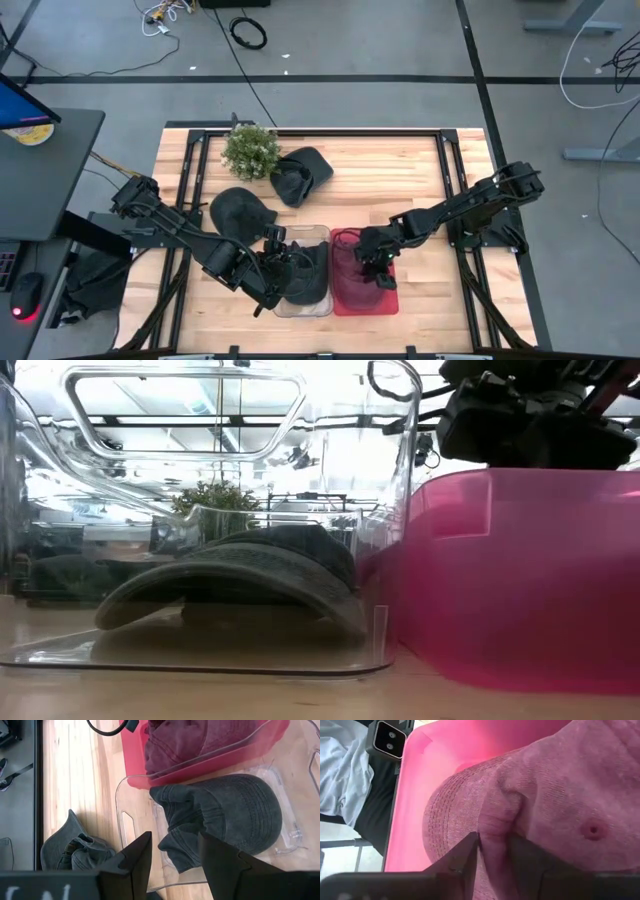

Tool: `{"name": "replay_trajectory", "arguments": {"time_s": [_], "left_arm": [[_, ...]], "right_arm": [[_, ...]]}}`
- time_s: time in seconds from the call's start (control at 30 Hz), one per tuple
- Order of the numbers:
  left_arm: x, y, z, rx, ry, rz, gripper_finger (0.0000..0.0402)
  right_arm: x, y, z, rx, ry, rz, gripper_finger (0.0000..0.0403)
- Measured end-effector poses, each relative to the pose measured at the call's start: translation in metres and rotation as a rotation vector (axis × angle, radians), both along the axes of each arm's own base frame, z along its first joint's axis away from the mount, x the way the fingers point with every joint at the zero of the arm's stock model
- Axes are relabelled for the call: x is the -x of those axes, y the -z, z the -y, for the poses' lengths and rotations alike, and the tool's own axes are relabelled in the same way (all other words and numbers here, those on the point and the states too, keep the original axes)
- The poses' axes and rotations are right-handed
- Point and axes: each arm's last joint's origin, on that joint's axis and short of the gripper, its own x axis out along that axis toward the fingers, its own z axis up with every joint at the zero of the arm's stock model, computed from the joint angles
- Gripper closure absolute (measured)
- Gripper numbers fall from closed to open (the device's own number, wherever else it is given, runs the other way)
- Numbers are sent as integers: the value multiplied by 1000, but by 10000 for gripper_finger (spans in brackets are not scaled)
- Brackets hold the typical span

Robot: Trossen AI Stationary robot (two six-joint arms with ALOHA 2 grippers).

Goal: Pick & Place hat
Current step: Put the red cap into the red bin, then put the bottom black cap into the transparent bin

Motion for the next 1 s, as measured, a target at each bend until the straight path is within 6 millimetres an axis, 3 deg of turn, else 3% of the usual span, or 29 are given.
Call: {"name": "replay_trajectory", "arguments": {"time_s": [0.23, 0.63, 0.83, 1.0], "left_arm": [[0, 0, 0, 0, 0, 0, 236], [0, 0, 0, 1, 0, 0, 236], [0, 0, 0, 1, 0, 1, 236], [0, 0, 0, -10, -7, 13, 236]], "right_arm": [[5, -19, 4, -133, 14, -13, 253], [18, -65, 8, -124, -74, 248, 246], [16, -76, 9, -113, -105, 380, 245], [16, -88, 24, -102, -74, 459, 245]]}}
